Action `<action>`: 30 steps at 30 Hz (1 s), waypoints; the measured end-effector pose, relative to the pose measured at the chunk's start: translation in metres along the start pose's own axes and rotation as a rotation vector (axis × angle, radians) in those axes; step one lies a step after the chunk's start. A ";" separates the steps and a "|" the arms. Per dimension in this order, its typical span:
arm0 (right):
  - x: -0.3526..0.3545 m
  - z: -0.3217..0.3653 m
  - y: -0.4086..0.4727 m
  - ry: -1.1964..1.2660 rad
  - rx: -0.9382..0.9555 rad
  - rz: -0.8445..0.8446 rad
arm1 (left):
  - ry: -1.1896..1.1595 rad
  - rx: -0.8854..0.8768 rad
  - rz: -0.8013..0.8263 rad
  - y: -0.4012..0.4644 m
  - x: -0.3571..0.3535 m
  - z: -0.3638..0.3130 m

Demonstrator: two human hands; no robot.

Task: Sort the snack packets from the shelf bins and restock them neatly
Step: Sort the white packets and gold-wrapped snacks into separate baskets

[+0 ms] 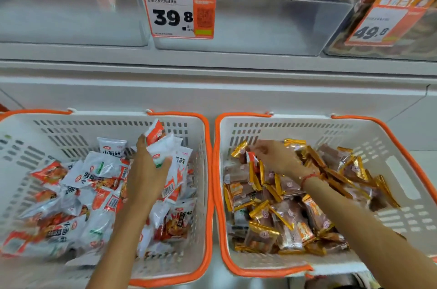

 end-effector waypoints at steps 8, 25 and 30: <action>-0.063 -0.041 0.032 -0.860 0.048 0.120 | 0.062 -0.366 -0.080 -0.033 -0.048 -0.032; 0.053 0.047 -0.074 0.524 0.147 -0.100 | -0.026 -0.501 0.309 -0.044 -0.011 -0.097; 0.056 0.119 -0.091 0.850 0.297 -0.064 | -0.244 -0.505 0.214 -0.061 -0.008 -0.109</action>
Point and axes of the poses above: each hand's wrist, its own y-axis towards the middle knuckle, its own x-axis out of the back of the hand, z = x × y, the point moved 4 cm from there along y, towards the middle knuckle, and after that the axes turned 14 degrees about y, right-handed, at the moved point
